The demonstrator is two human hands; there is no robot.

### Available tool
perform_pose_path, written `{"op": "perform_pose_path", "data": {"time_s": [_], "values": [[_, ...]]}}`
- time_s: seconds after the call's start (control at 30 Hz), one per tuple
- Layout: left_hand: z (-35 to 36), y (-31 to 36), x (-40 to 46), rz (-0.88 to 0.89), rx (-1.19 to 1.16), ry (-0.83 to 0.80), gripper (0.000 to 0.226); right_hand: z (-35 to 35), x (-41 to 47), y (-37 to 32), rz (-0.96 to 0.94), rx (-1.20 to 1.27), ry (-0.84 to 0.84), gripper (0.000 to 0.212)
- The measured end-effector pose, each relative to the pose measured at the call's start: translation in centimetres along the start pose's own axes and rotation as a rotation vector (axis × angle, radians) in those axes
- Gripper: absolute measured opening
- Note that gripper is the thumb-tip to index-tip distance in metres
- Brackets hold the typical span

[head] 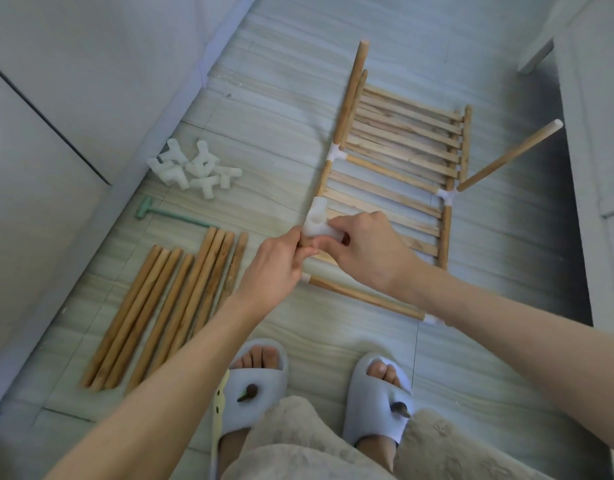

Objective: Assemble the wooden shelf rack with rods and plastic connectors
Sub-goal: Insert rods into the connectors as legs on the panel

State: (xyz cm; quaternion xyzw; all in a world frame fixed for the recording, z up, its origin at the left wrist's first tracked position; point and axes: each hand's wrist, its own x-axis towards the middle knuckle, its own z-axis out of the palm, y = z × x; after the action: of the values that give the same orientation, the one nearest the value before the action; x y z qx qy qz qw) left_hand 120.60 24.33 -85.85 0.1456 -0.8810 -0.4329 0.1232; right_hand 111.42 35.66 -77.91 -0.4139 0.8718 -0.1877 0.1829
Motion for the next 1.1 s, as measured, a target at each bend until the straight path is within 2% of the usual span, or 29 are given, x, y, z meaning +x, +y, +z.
{"op": "perform_pose_path", "data": {"time_s": [0.1, 0.23, 0.43, 0.53, 0.77, 0.97, 1.1], "values": [[0.0, -0.1, -0.2, 0.001, 0.029, -0.020, 0.017, 0.5, -0.3, -0.1, 0.037, 0.030, 0.005, 0.035], [-0.3, -0.9, -1.0, 0.022, 0.038, -0.087, 0.018, 0.7, -1.1, -0.4, -0.080, 0.069, -0.056, 0.030], [0.1, -0.9, -0.6, 0.052, 0.043, -0.123, 0.018, -0.3, -1.3, 0.2, -0.190, 0.075, -0.062, 0.028], [0.5, -0.8, -0.6, 0.056, 0.041, -0.098, 0.018, -0.4, -1.4, 0.5, -0.185, 0.083, -0.056, 0.025], [0.8, -0.9, -0.4, 0.020, 0.013, -0.058, 0.019, 0.1, -1.1, 0.8, -0.124, 0.098, -0.027, 0.031], [0.4, -0.9, -0.1, 0.030, 0.019, -0.102, 0.020, -0.8, -0.4, 0.9, -0.210, -0.004, -0.158, 0.028], [0.4, -0.8, -0.1, 0.026, 0.018, -0.115, 0.019, -1.2, -0.2, 1.1, -0.252, -0.005, -0.174, 0.033]]}}
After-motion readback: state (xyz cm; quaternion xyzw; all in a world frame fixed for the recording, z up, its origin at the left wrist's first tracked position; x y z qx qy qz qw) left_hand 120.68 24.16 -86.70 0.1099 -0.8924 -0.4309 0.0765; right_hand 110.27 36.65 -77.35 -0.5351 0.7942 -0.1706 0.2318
